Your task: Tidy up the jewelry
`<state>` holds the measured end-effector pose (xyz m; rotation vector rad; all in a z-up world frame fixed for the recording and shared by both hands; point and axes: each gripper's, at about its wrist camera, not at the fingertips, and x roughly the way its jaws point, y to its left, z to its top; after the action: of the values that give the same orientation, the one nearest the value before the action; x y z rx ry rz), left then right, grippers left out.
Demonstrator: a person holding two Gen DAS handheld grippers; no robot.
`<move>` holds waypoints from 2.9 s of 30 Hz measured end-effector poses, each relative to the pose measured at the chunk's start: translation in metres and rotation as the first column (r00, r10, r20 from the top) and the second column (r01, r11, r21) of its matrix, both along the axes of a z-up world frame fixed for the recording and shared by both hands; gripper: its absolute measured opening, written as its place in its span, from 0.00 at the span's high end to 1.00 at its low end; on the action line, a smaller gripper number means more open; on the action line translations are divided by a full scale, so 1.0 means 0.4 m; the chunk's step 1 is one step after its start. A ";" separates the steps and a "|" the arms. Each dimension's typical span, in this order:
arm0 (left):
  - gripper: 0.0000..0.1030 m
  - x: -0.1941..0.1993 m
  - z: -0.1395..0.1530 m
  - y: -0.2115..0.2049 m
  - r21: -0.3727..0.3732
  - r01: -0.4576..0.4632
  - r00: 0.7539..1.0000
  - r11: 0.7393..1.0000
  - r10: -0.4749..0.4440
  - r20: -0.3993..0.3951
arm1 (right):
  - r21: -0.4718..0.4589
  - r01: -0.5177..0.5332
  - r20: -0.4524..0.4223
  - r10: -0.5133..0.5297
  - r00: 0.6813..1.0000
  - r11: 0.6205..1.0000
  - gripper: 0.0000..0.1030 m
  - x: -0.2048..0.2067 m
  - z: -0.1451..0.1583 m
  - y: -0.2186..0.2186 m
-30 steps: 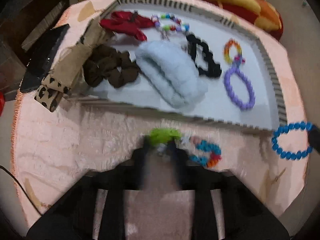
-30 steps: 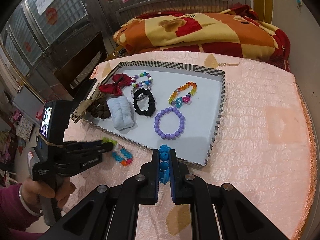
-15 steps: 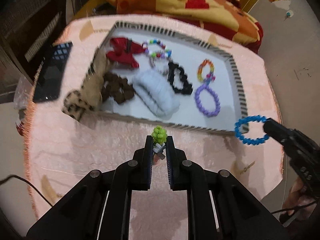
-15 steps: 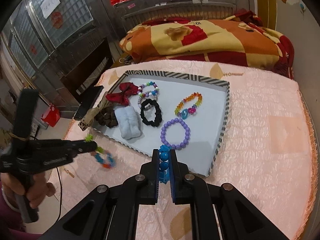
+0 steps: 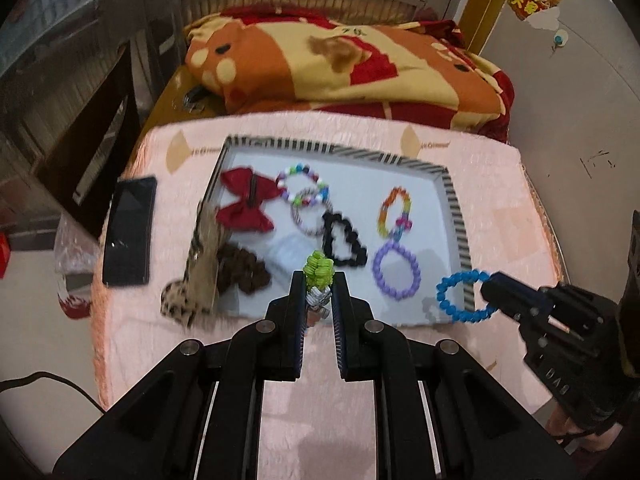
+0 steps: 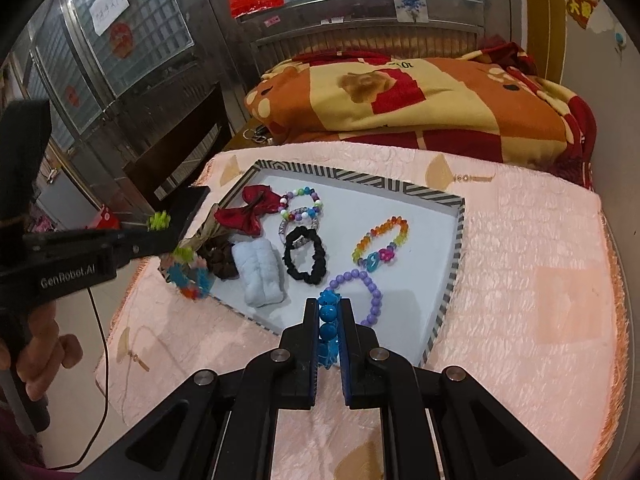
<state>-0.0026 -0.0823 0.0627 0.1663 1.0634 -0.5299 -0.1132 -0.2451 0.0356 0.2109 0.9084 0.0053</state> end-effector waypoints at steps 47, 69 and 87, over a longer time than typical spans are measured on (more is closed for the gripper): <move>0.70 0.337 -0.304 -0.335 0.138 0.119 0.985 0.983 -0.099 -0.145 | -0.129 0.142 -0.225 -0.168 0.960 0.981 0.71 0.271 -0.236 -0.200; 0.55 0.118 -0.175 -0.066 0.120 -0.111 0.994 0.987 0.109 0.028 | -0.043 0.232 -0.102 -0.235 0.967 0.972 0.61 0.106 -0.148 -0.058; 0.55 -0.055 -0.107 0.065 0.086 -0.211 0.974 0.974 0.203 0.097 | -0.038 0.242 -0.061 -0.244 0.968 0.970 0.44 -0.005 -0.077 0.041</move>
<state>-0.0246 -0.0564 0.0198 0.1596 1.0078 -0.2809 -0.1150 -0.2289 0.0047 0.2949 0.9426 -0.2441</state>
